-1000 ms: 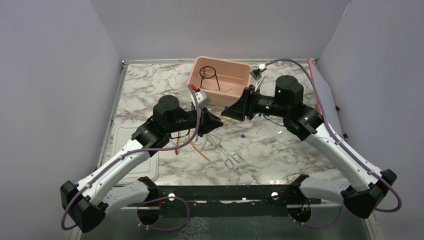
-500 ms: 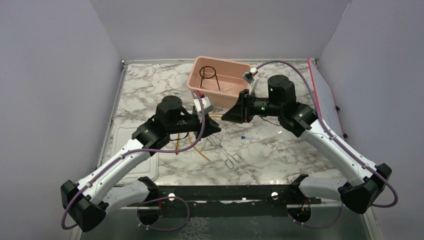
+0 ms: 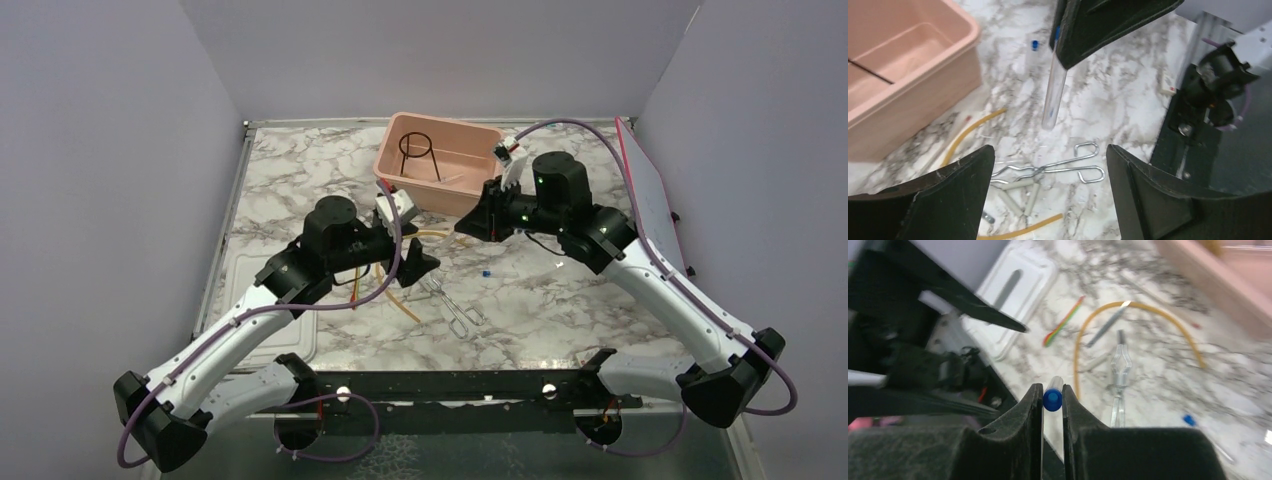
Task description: Organize the chemistry lab equipment
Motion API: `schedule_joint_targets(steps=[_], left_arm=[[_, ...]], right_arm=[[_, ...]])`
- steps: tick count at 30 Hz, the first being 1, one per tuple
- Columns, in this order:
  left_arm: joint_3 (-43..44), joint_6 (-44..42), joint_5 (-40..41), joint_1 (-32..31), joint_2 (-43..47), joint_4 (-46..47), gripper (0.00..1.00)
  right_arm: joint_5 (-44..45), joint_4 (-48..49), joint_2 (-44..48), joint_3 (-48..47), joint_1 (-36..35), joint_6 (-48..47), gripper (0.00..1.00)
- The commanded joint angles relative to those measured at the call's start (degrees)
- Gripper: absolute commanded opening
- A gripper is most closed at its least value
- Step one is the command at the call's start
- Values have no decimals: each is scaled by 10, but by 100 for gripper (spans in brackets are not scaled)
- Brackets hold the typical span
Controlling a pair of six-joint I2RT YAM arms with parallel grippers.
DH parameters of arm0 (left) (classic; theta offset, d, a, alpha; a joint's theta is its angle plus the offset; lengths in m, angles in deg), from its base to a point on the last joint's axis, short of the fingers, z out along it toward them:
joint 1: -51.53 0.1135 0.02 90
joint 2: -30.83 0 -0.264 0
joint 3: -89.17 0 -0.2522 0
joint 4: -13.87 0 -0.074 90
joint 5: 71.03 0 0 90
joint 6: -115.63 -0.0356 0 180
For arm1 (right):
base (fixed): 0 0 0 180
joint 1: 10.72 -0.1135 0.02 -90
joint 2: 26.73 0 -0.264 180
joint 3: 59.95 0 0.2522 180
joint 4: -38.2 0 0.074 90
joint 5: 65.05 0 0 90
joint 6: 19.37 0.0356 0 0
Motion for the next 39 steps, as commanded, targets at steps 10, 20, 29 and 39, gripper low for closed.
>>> schedule_joint_targets(steps=[10,20,29,39], left_arm=[[-52,94,207,0,69,56,87],[-63,94,205,-1,54,59,87],[-65,92,202,-1,51,60,87],[-63,92,199,0,45,59,87]], right_arm=[[512,-21,-12,98,1,-49,6],[558,31,-26,161,35,-2,6],[469,94,-40,204,108,13,6],[424,124,-63,221,122,10,6]])
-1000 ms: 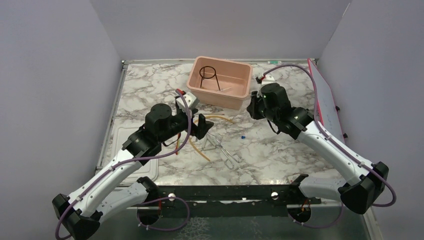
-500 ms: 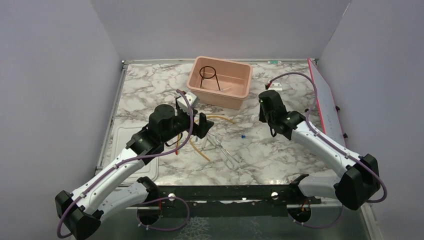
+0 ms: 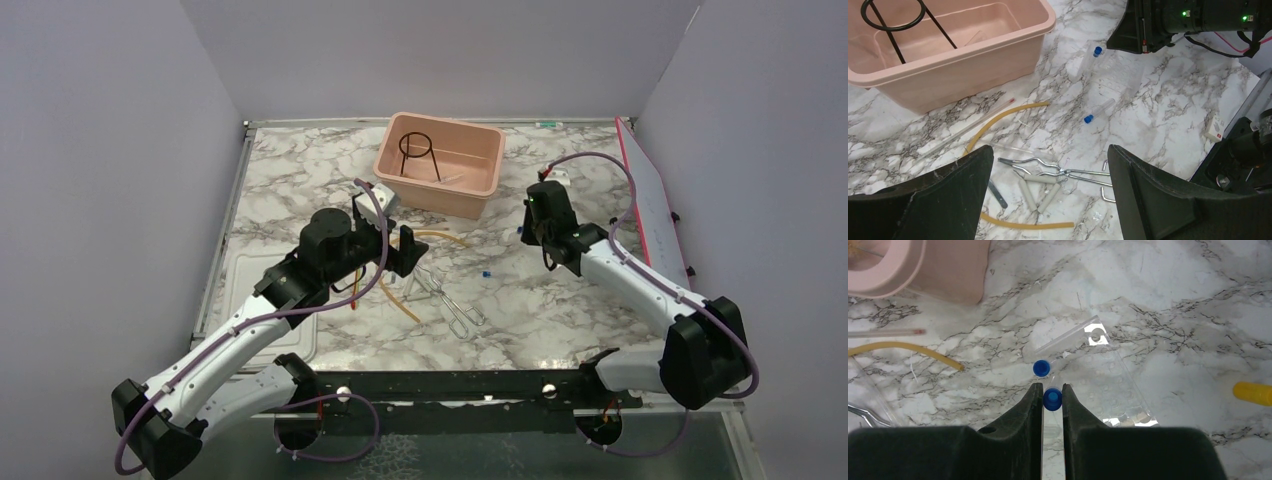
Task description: Organize the chemistry lab equipment
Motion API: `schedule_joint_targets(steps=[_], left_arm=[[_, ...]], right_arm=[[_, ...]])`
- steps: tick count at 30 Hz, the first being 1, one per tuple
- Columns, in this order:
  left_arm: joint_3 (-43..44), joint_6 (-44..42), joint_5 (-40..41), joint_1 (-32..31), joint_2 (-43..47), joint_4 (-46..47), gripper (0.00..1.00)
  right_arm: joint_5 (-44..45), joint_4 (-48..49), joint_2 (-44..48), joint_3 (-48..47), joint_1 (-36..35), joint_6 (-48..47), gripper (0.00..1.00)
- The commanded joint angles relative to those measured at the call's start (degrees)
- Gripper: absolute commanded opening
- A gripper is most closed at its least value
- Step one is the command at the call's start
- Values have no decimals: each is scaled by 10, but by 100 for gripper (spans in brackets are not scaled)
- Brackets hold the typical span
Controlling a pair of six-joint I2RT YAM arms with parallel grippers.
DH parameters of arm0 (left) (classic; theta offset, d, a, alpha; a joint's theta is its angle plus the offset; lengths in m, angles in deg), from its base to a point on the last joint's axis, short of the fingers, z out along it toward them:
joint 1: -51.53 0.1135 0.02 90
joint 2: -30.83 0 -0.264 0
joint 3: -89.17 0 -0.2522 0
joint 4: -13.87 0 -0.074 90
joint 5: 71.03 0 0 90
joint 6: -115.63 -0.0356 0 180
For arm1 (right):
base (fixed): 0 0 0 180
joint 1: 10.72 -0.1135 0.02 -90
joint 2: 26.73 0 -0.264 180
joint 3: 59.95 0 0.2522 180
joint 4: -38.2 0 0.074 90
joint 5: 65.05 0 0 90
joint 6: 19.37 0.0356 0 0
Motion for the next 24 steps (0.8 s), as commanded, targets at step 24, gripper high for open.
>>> schedule_joint_targets(steps=[24], left_arm=[[-1,1,6,-1,-6,13,87]], right_arm=[[11,35,-16,23,4,-18,6]])
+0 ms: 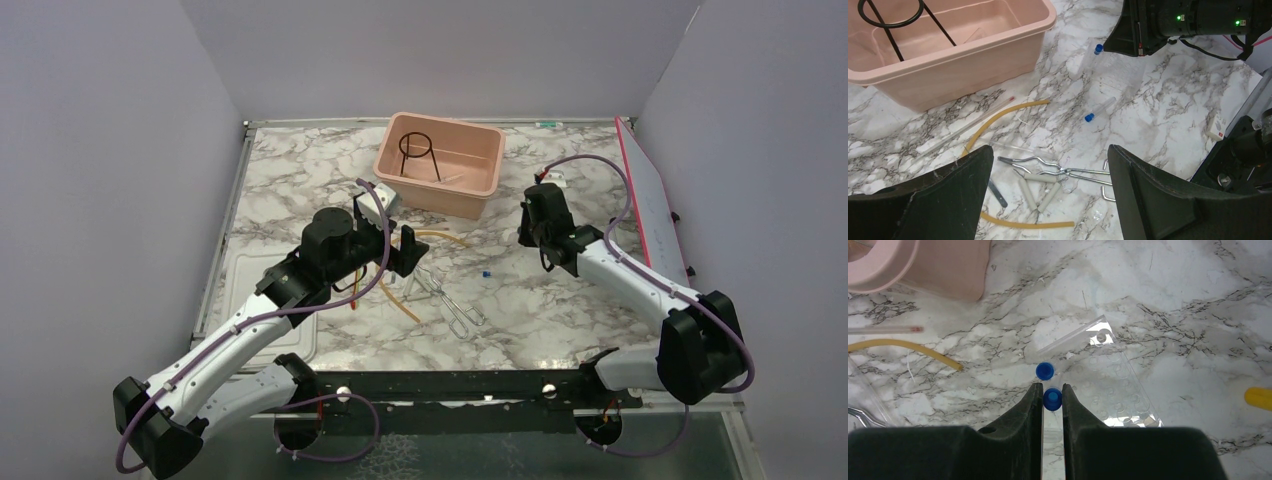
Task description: Organize the chemistry lab equipment
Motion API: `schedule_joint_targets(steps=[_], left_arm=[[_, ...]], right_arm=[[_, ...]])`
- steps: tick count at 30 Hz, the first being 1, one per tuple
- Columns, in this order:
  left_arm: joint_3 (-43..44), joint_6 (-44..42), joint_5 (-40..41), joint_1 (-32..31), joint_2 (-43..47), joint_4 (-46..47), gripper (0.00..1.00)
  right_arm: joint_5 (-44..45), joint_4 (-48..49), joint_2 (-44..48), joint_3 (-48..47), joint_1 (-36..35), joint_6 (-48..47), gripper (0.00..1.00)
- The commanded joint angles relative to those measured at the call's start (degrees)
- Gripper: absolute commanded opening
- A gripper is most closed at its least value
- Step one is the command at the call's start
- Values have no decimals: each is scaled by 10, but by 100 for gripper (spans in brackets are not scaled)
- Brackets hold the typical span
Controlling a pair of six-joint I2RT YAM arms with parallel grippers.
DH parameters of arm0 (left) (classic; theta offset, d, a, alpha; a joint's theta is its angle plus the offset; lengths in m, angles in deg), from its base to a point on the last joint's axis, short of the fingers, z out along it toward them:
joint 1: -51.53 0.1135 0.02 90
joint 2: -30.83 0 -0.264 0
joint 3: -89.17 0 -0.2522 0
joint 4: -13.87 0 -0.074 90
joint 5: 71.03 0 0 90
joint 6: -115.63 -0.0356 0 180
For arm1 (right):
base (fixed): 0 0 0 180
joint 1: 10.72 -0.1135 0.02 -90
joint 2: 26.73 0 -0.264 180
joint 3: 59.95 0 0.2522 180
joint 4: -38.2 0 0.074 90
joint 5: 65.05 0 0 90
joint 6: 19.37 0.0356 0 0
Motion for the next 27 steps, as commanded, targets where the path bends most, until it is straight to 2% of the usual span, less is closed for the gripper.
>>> schedule_joint_targets(steps=[1,15,27], left_arm=[[-1,2,6,-1,-1,13,87],[-1,3,5,-1,-3,13,87],[-1,2,4,0,-5,13,87]], right_arm=[[25,7,-1,8,4,-10,6],[6,5,-18,13,4,-11,7],[-29,23,-30,27,4,-34,15]])
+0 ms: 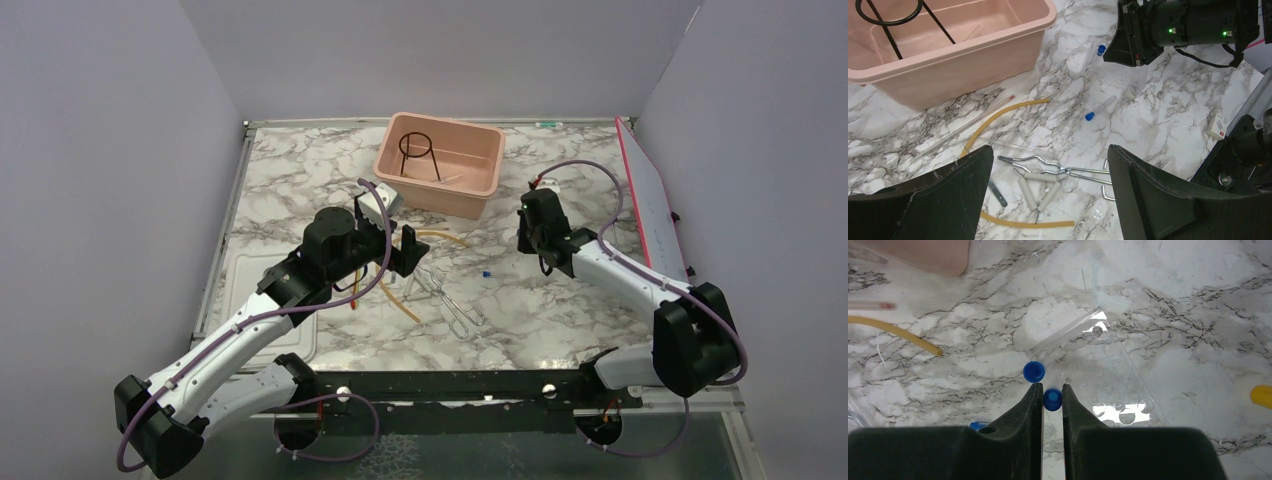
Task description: Organize the chemistry lab equipment
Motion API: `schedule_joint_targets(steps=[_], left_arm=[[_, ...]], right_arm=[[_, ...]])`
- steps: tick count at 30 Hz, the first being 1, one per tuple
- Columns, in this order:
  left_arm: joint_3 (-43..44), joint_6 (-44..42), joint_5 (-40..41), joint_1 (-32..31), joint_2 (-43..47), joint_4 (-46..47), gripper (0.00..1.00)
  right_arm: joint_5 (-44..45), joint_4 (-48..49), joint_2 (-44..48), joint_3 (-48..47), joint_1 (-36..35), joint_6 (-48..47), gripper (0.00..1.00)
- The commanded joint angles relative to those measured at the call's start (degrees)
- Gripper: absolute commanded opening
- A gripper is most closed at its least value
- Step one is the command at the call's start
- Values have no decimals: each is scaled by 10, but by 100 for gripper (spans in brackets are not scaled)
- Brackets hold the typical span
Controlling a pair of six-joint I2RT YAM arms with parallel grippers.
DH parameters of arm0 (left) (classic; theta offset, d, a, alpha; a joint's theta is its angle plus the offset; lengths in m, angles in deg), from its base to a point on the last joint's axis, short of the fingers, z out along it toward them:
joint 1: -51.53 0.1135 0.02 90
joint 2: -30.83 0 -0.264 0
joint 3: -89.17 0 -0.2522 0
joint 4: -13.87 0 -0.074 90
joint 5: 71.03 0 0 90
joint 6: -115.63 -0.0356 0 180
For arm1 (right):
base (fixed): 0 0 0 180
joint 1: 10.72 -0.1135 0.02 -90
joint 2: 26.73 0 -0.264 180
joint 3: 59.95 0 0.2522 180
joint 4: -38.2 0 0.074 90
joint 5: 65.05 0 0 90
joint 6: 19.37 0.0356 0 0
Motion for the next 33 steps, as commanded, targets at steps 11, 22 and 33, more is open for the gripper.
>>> schedule_joint_targets(steps=[11,22,33], left_arm=[[-1,1,2,-1,-3,12,87],[0,1,1,-1,-3,12,87],[1,2,0,-1,-4,12,87]], right_arm=[[-34,-3,22,-6,3,-16,36],[-16,-19,49,-10,4,-16,35],[-16,-7,26,-13,4,-24,30]])
